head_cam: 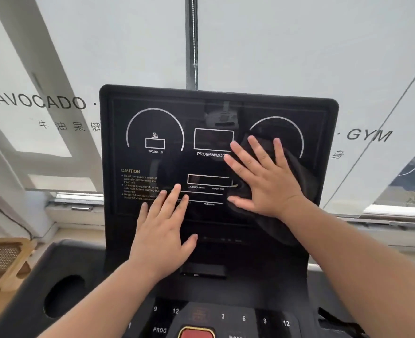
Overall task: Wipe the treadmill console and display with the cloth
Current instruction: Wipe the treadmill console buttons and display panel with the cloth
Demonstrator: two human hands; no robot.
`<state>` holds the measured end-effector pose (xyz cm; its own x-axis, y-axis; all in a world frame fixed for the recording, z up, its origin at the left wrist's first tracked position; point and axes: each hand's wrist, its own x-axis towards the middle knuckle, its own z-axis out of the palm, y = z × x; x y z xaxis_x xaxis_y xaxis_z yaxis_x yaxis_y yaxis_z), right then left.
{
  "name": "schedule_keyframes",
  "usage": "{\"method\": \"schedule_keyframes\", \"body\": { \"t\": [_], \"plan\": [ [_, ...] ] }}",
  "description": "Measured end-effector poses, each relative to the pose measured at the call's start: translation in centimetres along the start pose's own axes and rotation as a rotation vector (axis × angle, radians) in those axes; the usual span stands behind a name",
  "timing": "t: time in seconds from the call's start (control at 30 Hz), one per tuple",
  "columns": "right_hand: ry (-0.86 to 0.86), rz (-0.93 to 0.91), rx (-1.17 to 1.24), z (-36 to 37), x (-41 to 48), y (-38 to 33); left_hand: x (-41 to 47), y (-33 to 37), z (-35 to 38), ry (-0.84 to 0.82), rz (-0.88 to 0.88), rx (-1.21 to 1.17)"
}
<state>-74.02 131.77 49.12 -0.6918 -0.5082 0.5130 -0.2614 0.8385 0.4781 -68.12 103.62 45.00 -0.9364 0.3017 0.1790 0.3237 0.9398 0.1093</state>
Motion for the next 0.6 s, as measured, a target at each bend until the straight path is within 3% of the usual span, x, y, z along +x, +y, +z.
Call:
{"method": "schedule_keyframes", "body": {
  "t": [0.13,0.3,0.6],
  "plan": [
    [-0.055,0.186,-0.017,-2.5,4.4,6.1,0.0,1.6,-0.3,-0.013,-0.08,-0.019],
    [-0.058,0.283,0.019,-2.0,3.8,5.3,0.6,5.6,-0.3,0.102,-0.096,-0.109],
    [-0.057,0.122,0.095,2.2,-7.8,-1.1,-0.6,7.2,3.4,0.192,-0.011,-0.075]
  ]
}}
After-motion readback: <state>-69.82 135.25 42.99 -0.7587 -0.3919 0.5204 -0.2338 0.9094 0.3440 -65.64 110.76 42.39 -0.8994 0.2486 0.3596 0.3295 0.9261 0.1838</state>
